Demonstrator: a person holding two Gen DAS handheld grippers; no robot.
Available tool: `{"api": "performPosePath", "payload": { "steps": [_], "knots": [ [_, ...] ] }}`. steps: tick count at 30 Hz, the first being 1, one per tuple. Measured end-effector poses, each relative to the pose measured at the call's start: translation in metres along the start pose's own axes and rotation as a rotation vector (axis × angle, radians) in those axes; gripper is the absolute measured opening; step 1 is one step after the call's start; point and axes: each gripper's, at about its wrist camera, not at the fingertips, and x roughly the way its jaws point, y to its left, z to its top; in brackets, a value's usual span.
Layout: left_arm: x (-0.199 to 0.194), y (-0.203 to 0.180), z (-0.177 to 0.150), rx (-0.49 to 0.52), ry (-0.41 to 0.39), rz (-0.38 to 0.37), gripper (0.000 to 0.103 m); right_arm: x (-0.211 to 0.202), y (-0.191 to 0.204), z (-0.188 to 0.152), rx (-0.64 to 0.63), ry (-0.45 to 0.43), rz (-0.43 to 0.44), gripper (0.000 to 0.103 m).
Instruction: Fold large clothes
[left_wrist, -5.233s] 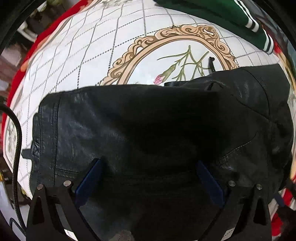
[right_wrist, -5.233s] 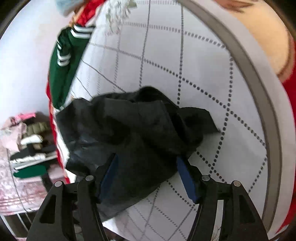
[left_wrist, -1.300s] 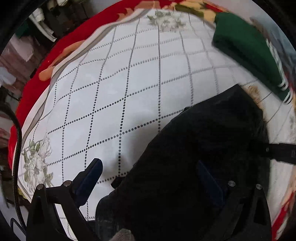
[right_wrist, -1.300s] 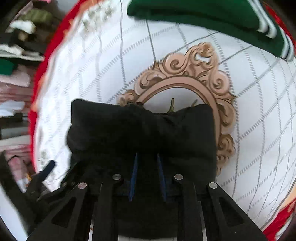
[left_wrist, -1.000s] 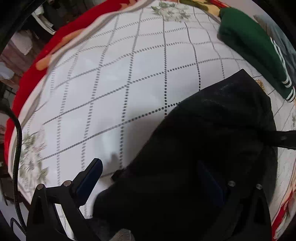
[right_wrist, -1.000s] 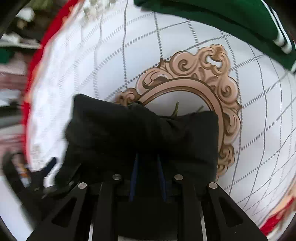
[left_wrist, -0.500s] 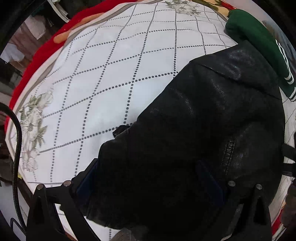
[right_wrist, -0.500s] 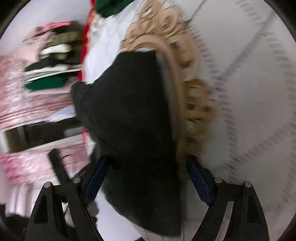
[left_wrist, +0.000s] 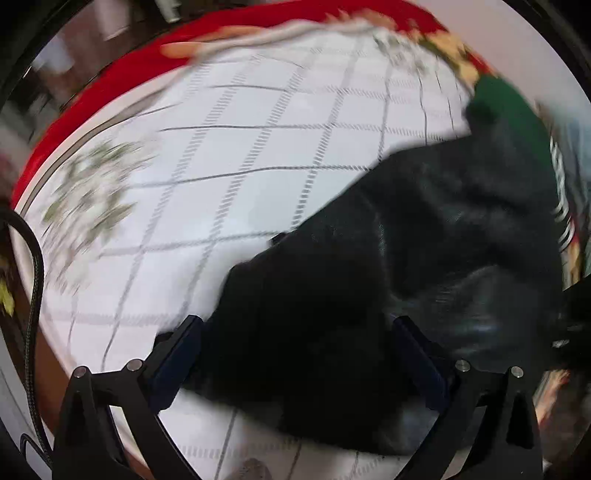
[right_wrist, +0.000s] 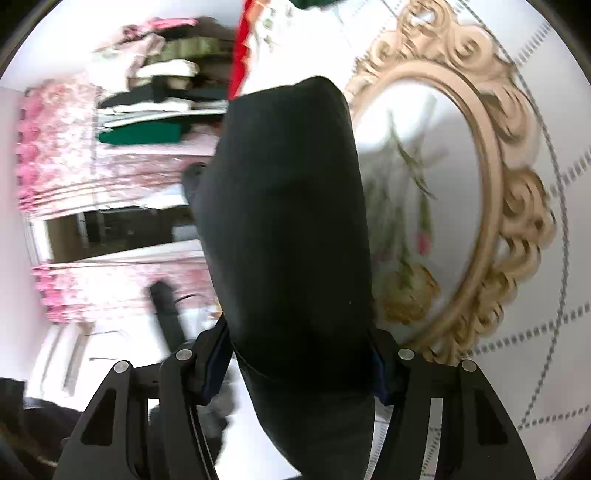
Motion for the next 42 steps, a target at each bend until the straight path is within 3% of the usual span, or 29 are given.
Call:
{"api": "performPosePath", "payload": {
  "steps": [2,4,7,10,11,12,13,14,15,17,22,30,36,42],
  "knots": [
    [-0.013,0.022,-0.017,-0.105,0.003,-0.019,0.103,0.014,-0.025,-0.003,0.078,0.011,-0.043,0.076],
    [-0.009,0.036,-0.040,-0.200,0.020,-0.052,0.103,0.021,-0.039,-0.002,0.119,-0.010,-0.034,0.078],
    [0.012,0.047,-0.054,-0.356,0.061,-0.157,0.101,0.027,-0.030,0.002,0.102,-0.023,-0.032,0.076],
    [0.027,0.047,-0.052,-0.438,0.020,-0.206,0.101,0.025,-0.025,0.000,0.111,-0.040,-0.036,0.070],
    [0.026,0.046,-0.049,-0.444,-0.008,-0.204,0.093,0.024,-0.026,-0.002,0.125,-0.050,-0.032,0.067],
    [0.023,0.044,-0.045,-0.446,-0.036,-0.191,0.072,0.024,-0.025,-0.003,0.127,-0.054,-0.028,0.066],
    [0.022,0.042,-0.043,-0.447,-0.049,-0.187,0.060,0.024,-0.023,-0.004,0.125,-0.063,-0.026,0.063],
    [0.020,0.039,-0.039,-0.448,-0.062,-0.212,0.038,0.021,-0.026,-0.006,0.130,-0.065,-0.022,0.061],
    [0.017,0.036,-0.037,-0.437,-0.071,-0.222,0.027,0.018,-0.033,-0.005,0.139,-0.074,-0.013,0.060],
    [0.002,0.028,-0.034,-0.375,-0.101,-0.206,0.017,0.008,-0.031,-0.009,0.120,-0.090,-0.015,0.055],
    [-0.034,0.022,-0.024,-0.320,-0.151,-0.213,0.013,0.003,-0.017,-0.008,0.117,-0.123,0.033,0.050],
    [-0.064,-0.023,0.042,-0.210,-0.228,-0.253,0.011,-0.029,0.011,0.000,0.085,-0.174,0.092,0.048],
    [-0.089,-0.071,0.093,-0.121,-0.272,-0.311,0.011,-0.078,0.047,0.041,0.043,-0.257,0.109,0.047],
    [-0.119,-0.147,0.163,-0.043,-0.339,-0.403,0.011,-0.155,0.096,0.105,-0.028,-0.347,0.113,0.047]
  ]
}}
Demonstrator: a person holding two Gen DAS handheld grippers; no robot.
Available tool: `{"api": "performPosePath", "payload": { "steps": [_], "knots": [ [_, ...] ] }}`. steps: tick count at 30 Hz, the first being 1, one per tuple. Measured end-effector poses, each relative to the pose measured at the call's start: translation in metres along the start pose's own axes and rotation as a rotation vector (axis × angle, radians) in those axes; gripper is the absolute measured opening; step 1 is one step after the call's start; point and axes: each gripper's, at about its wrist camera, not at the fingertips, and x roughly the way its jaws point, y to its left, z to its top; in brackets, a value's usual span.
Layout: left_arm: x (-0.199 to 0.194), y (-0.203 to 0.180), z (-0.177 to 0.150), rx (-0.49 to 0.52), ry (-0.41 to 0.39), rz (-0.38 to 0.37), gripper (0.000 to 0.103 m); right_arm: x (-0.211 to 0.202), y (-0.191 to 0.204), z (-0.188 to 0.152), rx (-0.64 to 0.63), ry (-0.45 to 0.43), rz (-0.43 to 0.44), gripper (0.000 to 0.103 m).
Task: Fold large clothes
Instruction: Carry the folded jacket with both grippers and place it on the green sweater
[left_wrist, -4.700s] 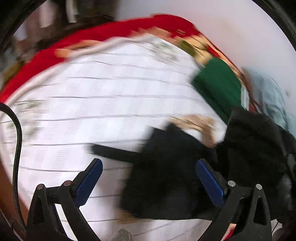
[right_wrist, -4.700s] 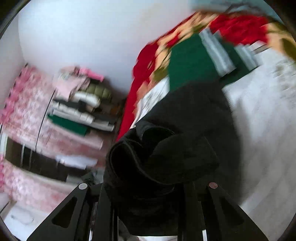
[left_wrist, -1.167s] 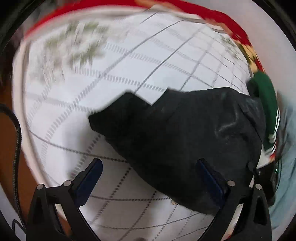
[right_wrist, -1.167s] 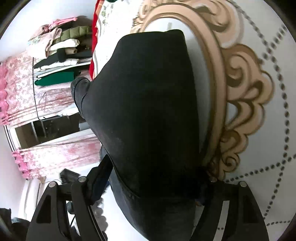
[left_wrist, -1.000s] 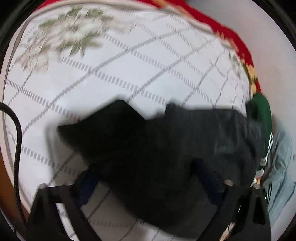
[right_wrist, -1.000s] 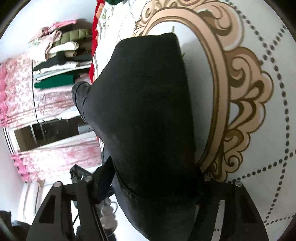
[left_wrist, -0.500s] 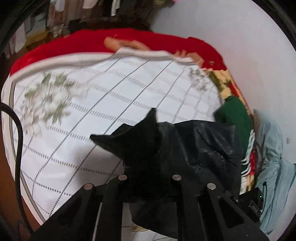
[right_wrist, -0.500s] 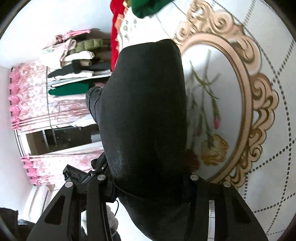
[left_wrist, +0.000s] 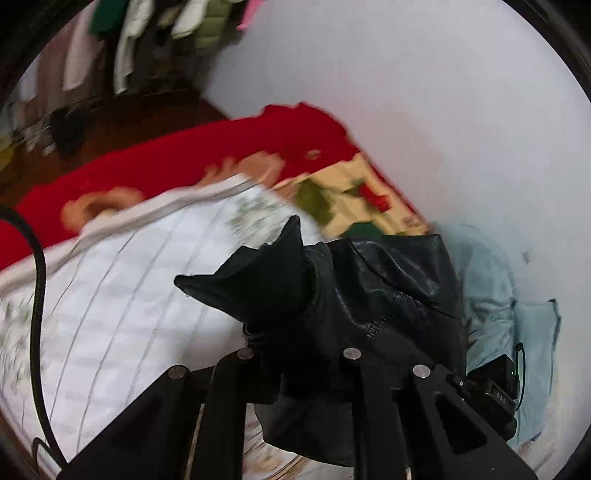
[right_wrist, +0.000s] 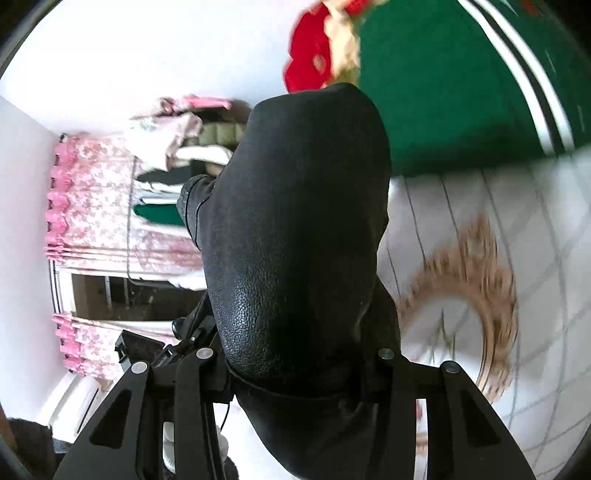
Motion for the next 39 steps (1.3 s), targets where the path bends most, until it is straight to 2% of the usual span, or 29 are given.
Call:
{"api": "performPosePath", "payload": {
  "steps": [4,7,10,12,13,15,17,19,21,22,24,25,26,28,29,30,32,33,34,35,36,39],
  "knots": [
    [0.024,-0.057,0.046,0.038,-0.029,-0.077,0.011,-0.038,0.030,0.073,-0.038,-0.060,0.016,0.047],
    [0.059,-0.097,0.073,0.076,-0.034,-0.117,0.011,-0.058,0.030,0.127,-0.039,-0.076,0.037,0.047],
    [0.126,-0.124,0.085,0.119,0.007,-0.115,0.011,-0.069,-0.007,0.194,0.031,-0.070,0.030,0.047],
    [0.179,-0.128,0.081,0.140,0.071,-0.091,0.012,-0.073,-0.039,0.227,0.080,-0.060,-0.011,0.048],
    [0.200,-0.127,0.079,0.142,0.103,-0.082,0.012,-0.073,-0.063,0.243,0.110,-0.054,-0.059,0.048],
    [0.266,-0.116,0.063,0.144,0.220,-0.040,0.012,-0.072,-0.105,0.261,0.159,-0.028,-0.144,0.047],
    [0.301,-0.105,0.046,0.153,0.285,-0.009,0.016,-0.072,-0.136,0.271,0.187,-0.008,-0.207,0.048],
    [0.321,-0.097,0.036,0.179,0.310,0.001,0.019,-0.072,-0.151,0.271,0.194,-0.011,-0.205,0.050],
    [0.324,-0.094,0.034,0.187,0.318,-0.007,0.022,-0.076,-0.155,0.271,0.187,-0.021,-0.204,0.052],
    [0.324,-0.093,0.032,0.198,0.324,-0.007,0.023,-0.078,-0.157,0.270,0.180,-0.024,-0.218,0.055],
    [0.321,-0.092,0.031,0.234,0.336,0.010,0.028,-0.074,-0.149,0.265,0.143,-0.026,-0.302,0.060],
    [0.319,-0.094,0.031,0.251,0.337,0.029,0.033,-0.072,-0.139,0.262,0.113,-0.036,-0.362,0.064],
    [0.314,-0.097,0.030,0.281,0.335,0.054,0.041,-0.066,-0.125,0.257,0.078,-0.048,-0.447,0.070],
    [0.302,-0.103,0.026,0.329,0.329,0.085,0.056,-0.061,-0.102,0.245,0.016,-0.080,-0.589,0.075],
    [0.297,-0.105,0.027,0.354,0.322,0.108,0.072,-0.059,-0.086,0.237,-0.022,-0.110,-0.702,0.076],
    [0.288,-0.111,0.026,0.396,0.297,0.148,0.087,-0.061,-0.076,0.233,-0.050,-0.133,-0.774,0.076],
    [0.273,-0.117,0.027,0.449,0.260,0.187,0.089,-0.058,-0.049,0.214,-0.122,-0.183,-0.943,0.076],
    [0.266,-0.120,0.027,0.469,0.246,0.204,0.090,-0.059,-0.038,0.206,-0.148,-0.201,-0.999,0.077],
    [0.253,-0.124,0.028,0.496,0.219,0.222,0.091,-0.057,-0.024,0.195,-0.174,-0.224,-1.053,0.083],
    [0.246,-0.127,0.030,0.512,0.195,0.235,0.093,-0.056,-0.011,0.182,-0.200,-0.243,-1.099,0.102],
    [0.237,-0.130,0.031,0.529,0.171,0.245,0.095,-0.064,-0.002,0.159,-0.224,-0.253,-1.136,0.103],
    [0.203,-0.143,0.032,0.582,0.128,0.256,0.096,-0.060,0.029,0.126,-0.243,-0.291,-1.216,0.103]
  ]
}}
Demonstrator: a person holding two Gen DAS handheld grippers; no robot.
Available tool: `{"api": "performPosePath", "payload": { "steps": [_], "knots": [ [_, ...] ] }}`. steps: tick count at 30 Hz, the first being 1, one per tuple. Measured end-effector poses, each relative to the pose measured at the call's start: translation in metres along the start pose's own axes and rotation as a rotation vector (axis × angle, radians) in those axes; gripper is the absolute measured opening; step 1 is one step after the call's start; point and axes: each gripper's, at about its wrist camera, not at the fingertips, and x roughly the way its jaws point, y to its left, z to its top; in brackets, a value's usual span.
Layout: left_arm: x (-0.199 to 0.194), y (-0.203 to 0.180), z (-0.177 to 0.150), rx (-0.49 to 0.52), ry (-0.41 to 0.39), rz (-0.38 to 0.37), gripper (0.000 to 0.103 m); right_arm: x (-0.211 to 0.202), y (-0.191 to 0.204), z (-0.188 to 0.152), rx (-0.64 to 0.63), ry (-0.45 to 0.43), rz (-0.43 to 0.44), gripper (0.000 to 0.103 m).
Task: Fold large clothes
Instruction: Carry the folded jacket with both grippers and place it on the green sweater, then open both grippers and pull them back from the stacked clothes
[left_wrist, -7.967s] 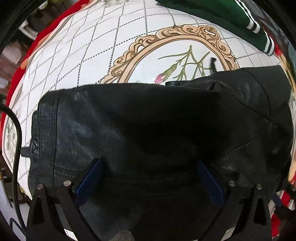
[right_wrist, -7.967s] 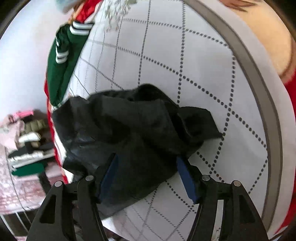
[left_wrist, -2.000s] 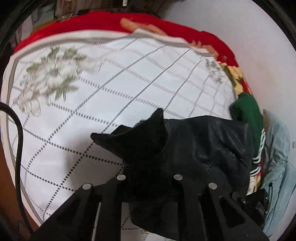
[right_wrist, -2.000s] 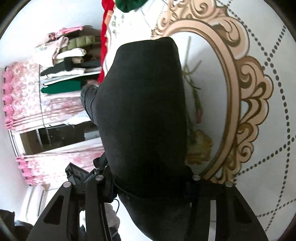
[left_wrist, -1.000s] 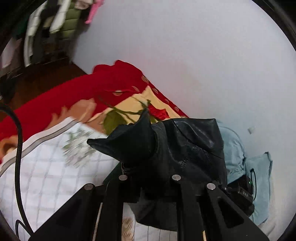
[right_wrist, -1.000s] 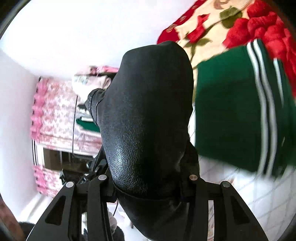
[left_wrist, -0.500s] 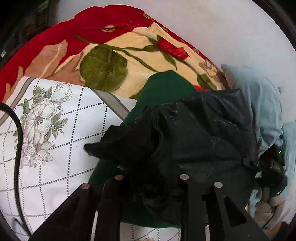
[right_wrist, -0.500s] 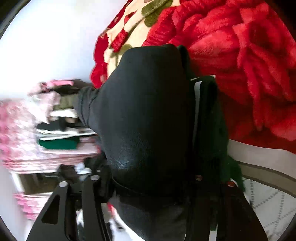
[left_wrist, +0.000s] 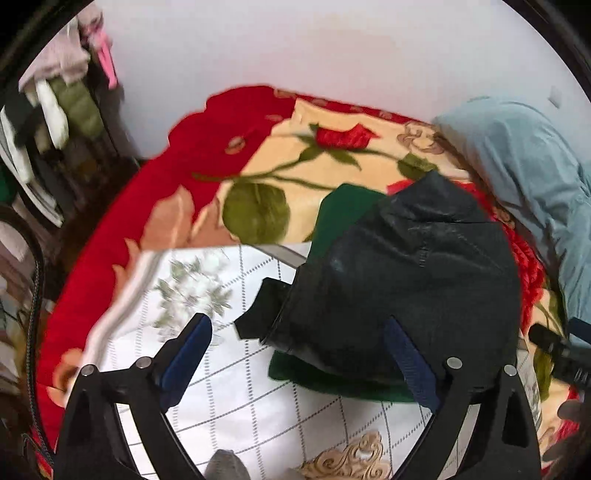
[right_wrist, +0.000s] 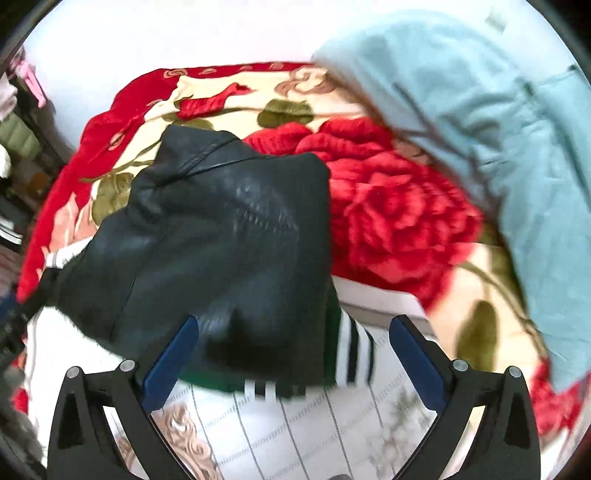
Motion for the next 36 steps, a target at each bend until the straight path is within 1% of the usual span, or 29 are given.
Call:
{"api": "performPosePath", "payload": {
  "steps": [3,7,14,17,23,26,29,33,36],
  "knots": [
    [-0.030,-0.003,-0.001,0.035,-0.019,-0.002,0.097,-0.043,0.014,-0.018,0.014,-0.025,-0.042,0.103],
    [-0.088,-0.002,-0.008,0.072,-0.049,-0.031,0.097,-0.117,0.020,-0.044,0.059,-0.074,-0.105,0.103],
    [-0.187,0.011,-0.021,0.118,-0.078,-0.071,0.097,-0.249,0.026,-0.088,0.134,-0.141,-0.160,0.103],
    [-0.226,0.020,-0.026,0.136,-0.085,-0.085,0.097,-0.302,0.035,-0.106,0.142,-0.167,-0.192,0.103],
    [-0.306,0.041,-0.040,0.164,-0.136,-0.094,0.097,-0.402,0.054,-0.142,0.154,-0.233,-0.219,0.103],
    [-0.345,0.054,-0.048,0.147,-0.149,-0.100,0.097,-0.449,0.064,-0.158,0.152,-0.261,-0.228,0.103],
    [-0.384,0.063,-0.057,0.138,-0.163,-0.102,0.097,-0.496,0.073,-0.174,0.146,-0.273,-0.213,0.103],
    [-0.429,0.070,-0.066,0.136,-0.176,-0.102,0.097,-0.547,0.078,-0.192,0.135,-0.293,-0.194,0.103],
    [-0.459,0.074,-0.072,0.140,-0.190,-0.093,0.097,-0.581,0.079,-0.205,0.139,-0.298,-0.199,0.103]
  ]
}}
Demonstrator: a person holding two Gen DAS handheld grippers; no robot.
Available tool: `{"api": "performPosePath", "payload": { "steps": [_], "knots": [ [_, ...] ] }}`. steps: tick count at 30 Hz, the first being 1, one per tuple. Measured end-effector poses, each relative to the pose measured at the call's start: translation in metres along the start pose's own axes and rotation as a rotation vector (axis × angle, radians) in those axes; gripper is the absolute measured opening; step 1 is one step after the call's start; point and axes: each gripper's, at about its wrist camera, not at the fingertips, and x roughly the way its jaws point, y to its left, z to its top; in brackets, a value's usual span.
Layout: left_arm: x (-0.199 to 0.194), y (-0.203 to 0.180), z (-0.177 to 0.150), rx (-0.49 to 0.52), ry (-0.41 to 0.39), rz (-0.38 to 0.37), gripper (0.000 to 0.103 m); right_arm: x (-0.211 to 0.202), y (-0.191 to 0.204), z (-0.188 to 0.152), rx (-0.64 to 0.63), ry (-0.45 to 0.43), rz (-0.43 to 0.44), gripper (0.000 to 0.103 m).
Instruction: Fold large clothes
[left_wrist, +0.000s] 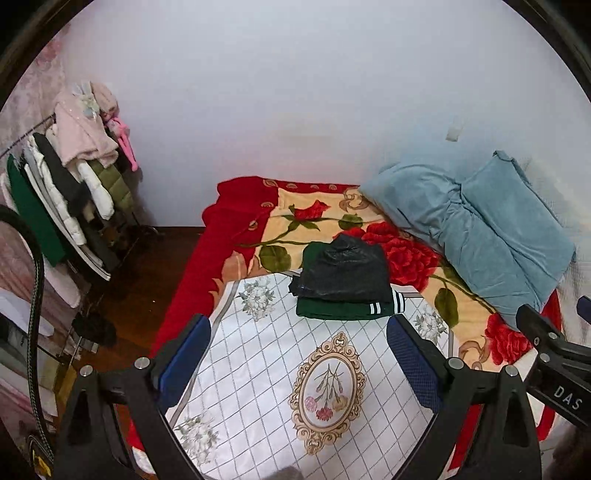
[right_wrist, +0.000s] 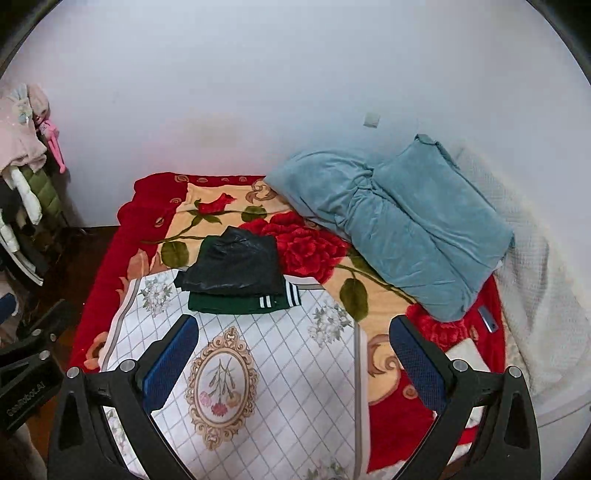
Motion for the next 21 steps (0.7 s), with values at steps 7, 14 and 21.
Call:
{"api": "performPosePath", "payload": {
  "steps": [7,14,21],
  "knots": [
    [-0.039,-0.001,-0.007,-0.006,0.018,-0.023,0.097,-0.067,-0.018,-0.005,0.010,-0.023,0.010,0.103],
    [-0.059,-0.006,-0.012,-0.011,0.052,-0.028,0.097,-0.096,-0.025,-0.011,0.016,-0.036,0.008,0.103],
    [-0.077,-0.008,-0.012,-0.007,0.016,-0.003,0.097,-0.113,-0.035,-0.014,0.026,-0.036,0.020,0.103]
  ]
}}
